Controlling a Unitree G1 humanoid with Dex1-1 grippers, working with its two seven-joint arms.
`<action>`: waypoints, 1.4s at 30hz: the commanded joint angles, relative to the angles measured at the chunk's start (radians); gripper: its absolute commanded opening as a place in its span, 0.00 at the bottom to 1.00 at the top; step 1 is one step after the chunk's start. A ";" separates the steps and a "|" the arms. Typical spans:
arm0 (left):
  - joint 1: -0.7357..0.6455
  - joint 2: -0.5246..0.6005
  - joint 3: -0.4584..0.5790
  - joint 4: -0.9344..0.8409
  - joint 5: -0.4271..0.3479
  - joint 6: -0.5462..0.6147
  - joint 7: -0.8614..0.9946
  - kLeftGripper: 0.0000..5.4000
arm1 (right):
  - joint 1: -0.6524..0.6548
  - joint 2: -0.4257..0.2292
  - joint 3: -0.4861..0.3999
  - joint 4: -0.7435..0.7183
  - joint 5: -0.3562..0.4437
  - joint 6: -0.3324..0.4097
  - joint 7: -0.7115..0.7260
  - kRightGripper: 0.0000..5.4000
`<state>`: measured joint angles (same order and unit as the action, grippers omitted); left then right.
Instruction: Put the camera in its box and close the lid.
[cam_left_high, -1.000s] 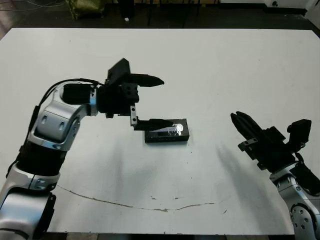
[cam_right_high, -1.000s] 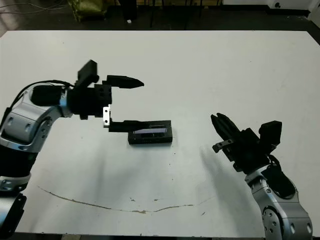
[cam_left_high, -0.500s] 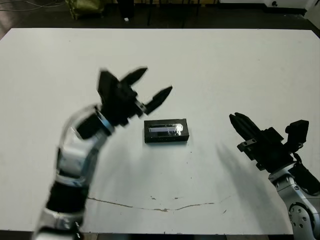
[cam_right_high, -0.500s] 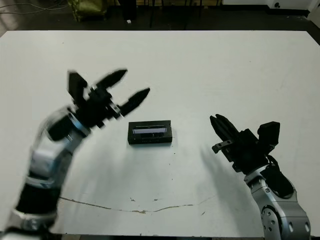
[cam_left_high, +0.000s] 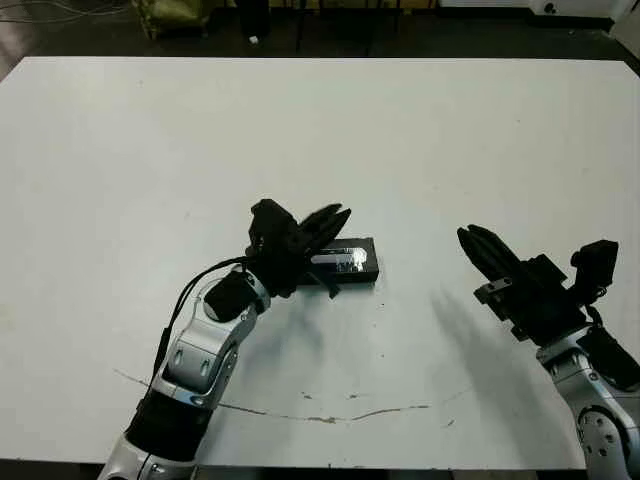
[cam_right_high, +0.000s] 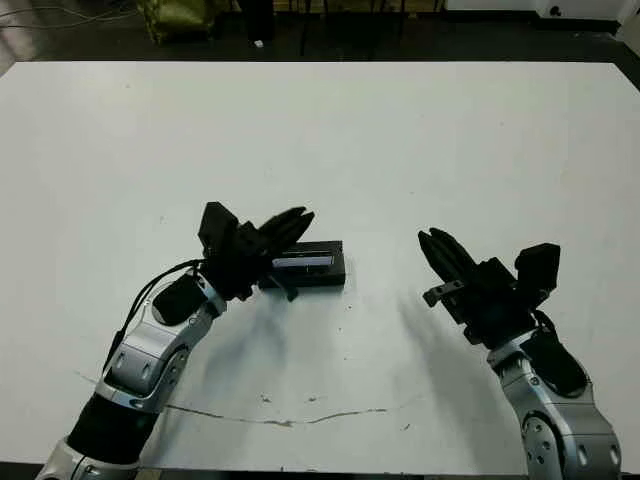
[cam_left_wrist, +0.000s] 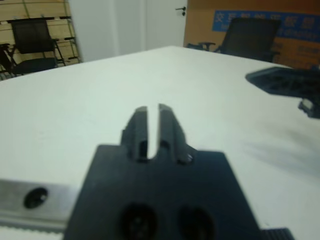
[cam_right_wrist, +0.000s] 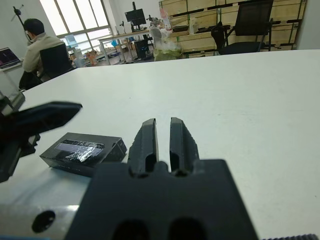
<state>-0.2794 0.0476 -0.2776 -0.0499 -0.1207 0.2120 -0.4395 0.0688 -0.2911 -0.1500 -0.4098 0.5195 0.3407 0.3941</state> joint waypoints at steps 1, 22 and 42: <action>0.006 0.036 -0.031 0.029 0.049 0.071 -0.001 0.01 | 0.016 0.002 0.002 0.010 -0.003 0.012 -0.004 0.00; 0.012 0.117 0.008 -0.127 0.042 0.356 -0.039 0.01 | 0.015 0.011 0.001 0.024 -0.002 -0.003 0.013 0.00; 0.179 0.025 0.488 -0.259 -0.237 -0.239 0.097 0.01 | 0.005 0.026 0.000 0.029 -0.033 -0.032 -0.020 0.00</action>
<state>-0.1229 0.0816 0.1976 -0.3589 -0.3737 0.0067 -0.3587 0.0683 -0.2734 -0.1498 -0.4027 0.5007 0.3167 0.3839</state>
